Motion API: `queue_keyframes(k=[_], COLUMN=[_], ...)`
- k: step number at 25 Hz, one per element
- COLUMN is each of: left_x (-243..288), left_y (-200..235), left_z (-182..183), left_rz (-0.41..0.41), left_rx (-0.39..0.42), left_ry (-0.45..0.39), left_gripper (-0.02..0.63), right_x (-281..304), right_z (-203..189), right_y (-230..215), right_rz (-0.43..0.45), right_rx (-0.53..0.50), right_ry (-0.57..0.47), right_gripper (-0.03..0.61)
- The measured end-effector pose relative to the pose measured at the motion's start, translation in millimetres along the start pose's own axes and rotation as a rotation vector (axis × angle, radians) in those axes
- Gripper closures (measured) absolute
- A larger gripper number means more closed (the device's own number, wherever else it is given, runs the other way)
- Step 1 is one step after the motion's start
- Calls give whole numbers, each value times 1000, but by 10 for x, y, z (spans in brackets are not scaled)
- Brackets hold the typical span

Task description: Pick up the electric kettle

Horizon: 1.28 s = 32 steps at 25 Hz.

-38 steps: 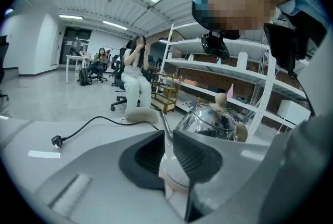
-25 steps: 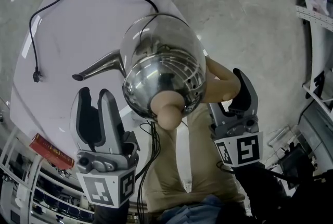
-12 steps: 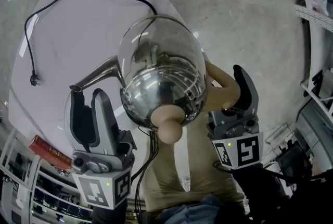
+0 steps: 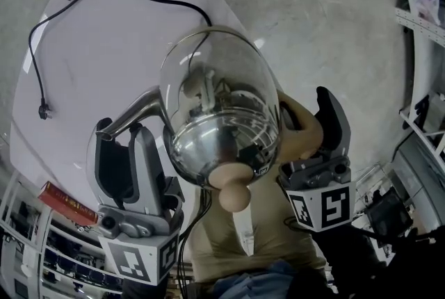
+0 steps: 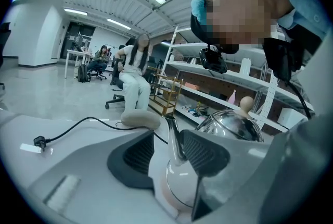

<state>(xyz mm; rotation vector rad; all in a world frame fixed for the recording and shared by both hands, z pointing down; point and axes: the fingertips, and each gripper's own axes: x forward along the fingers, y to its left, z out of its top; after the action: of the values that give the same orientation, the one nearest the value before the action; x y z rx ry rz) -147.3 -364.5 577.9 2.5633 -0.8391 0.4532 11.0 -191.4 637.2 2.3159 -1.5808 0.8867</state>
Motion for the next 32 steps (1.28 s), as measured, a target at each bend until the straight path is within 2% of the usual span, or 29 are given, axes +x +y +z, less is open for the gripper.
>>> queue_keyframes(k=[6, 16, 18, 20, 21, 22, 25, 32], left_x=[98, 238, 267, 294, 309, 316, 305, 271], left_y=[-66, -99, -101, -89, -78, -72, -82, -102], left_z=[139, 197, 201, 222, 237, 243, 238, 263], left_rz=[-52, -53, -50, -38, -32, -28, -28, -17], left_rx=[-6, -23, -16, -9, -6, -2, -3, -11], left_ry=[-45, -49, -50, -60, -67, -70, -72, -78], left_gripper=[436, 446, 470, 539, 598, 612, 612, 614], right_x=[98, 287, 333, 370, 384, 395, 411, 435], right_z=[102, 274, 305, 322, 328, 332, 332, 354], right_y=[-32, -25, 3, 53, 76, 88, 81, 77], right_rz=[10, 61, 82, 104, 112, 113, 107, 130], right_rx=[-16, -70, -91, -125, -143, -159, -193, -209], right_ry=[-7, -20, -20, -15, -12, -10, -8, 0], right_gripper=[299, 333, 349, 387, 419, 432, 454, 457])
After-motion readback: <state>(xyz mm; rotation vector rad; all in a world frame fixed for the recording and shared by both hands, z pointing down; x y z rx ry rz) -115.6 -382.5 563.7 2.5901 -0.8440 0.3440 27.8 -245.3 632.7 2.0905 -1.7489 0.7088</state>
